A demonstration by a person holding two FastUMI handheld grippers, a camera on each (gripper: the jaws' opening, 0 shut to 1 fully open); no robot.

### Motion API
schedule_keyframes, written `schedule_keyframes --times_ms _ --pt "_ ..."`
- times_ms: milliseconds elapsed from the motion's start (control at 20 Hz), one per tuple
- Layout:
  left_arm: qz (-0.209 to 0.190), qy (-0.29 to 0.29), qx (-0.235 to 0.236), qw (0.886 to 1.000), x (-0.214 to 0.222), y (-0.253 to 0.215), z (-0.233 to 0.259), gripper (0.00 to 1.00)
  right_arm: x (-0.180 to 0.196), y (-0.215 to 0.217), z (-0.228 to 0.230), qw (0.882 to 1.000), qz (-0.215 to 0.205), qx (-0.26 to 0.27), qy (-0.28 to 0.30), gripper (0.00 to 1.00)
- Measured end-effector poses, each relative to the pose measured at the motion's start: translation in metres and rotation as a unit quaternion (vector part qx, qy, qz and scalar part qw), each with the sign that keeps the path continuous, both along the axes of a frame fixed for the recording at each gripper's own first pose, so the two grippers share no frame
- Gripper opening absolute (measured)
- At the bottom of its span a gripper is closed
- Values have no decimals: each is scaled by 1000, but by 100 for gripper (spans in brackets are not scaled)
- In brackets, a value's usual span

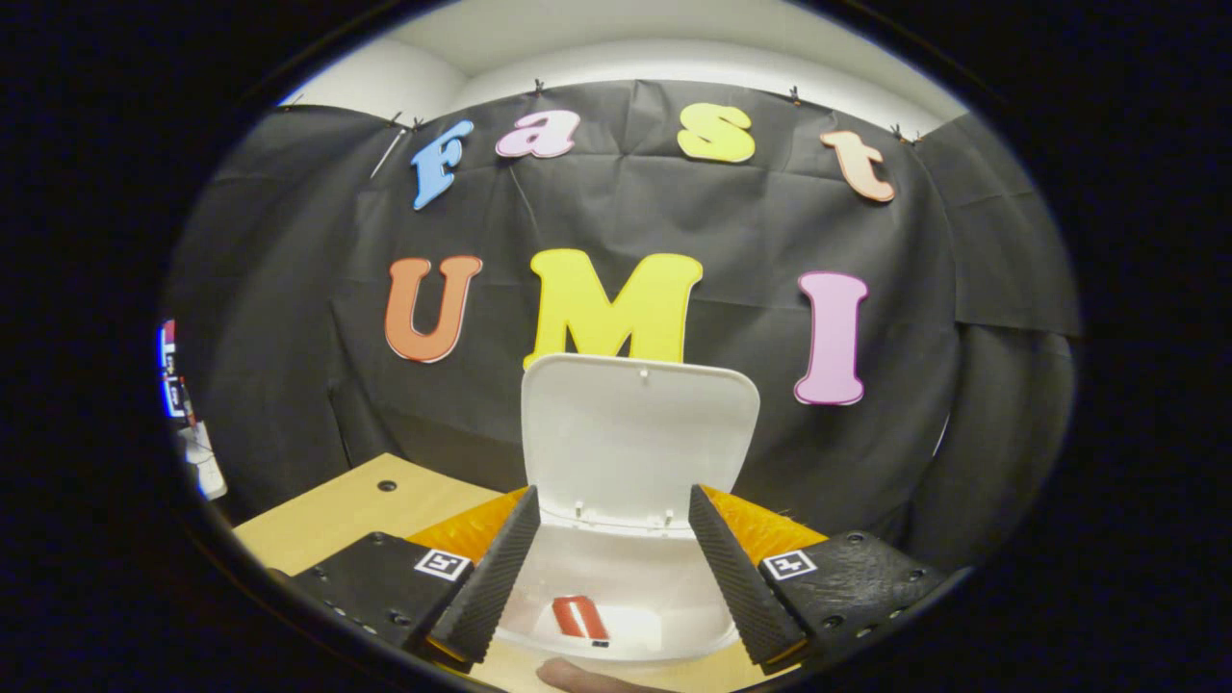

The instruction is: Press the lid of the desktop garbage bin to open it, pick up the crumpled paper on the desktop and throw it into the bin, then pick up the pop can on the desktop and drop it into the bin, and finally close the garbage bin lid.

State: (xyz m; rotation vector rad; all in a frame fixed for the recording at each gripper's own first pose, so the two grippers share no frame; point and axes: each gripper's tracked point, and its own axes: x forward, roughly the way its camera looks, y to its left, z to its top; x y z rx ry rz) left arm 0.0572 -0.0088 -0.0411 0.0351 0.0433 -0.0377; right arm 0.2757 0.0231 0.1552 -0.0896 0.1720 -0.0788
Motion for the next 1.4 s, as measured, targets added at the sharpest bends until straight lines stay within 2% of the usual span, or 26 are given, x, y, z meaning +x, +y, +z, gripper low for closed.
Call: schedule_keyframes --times_ms 250,350,400,550,600,650,750,850,950,1150,1250,1300,1400 --pt "0 -2 -11 1000 -2 6 2 96 3 -1 41 999 -10 -20 -47 95" --pt "0 -2 -19 1000 -2 10 3 96 7 0 61 998 -13 -13 -66 94" --pt "0 -3 -24 1000 -3 13 4 96 10 3 72 997 -11 -5 -76 97" --pt "-3 -15 -38 999 -3 22 12 96 22 8 97 995 -7 12 -99 95" --pt "6 -11 -36 999 -4 29 11 96 28 7 105 994 -10 13 -107 97" --pt "31 -12 -30 999 -6 41 11 96 37 5 111 993 -16 21 -111 95" --pt "61 -16 -17 998 -9 57 17 96 54 -1 114 994 -34 20 -103 96" --pt "61 -21 -22 998 -8 57 18 96 69 -4 119 994 -46 2 -101 96" --pt "51 -28 -25 998 -8 52 23 96 85 -7 112 994 -51 -9 -96 97" --pt "38 -37 -17 998 -15 44 30 96 105 -10 77 998 -46 8 -43 95" --pt "23 -44 -16 999 -17 37 33 96 105 -10 74 999 -34 -1 -38 95" --pt "22 -43 -16 999 -18 35 32 96 103 -10 75 999 -30 3 -37 99" --pt "20 -43 -17 999 -19 32 33 96 97 -11 72 999 -25 9 -29 94"
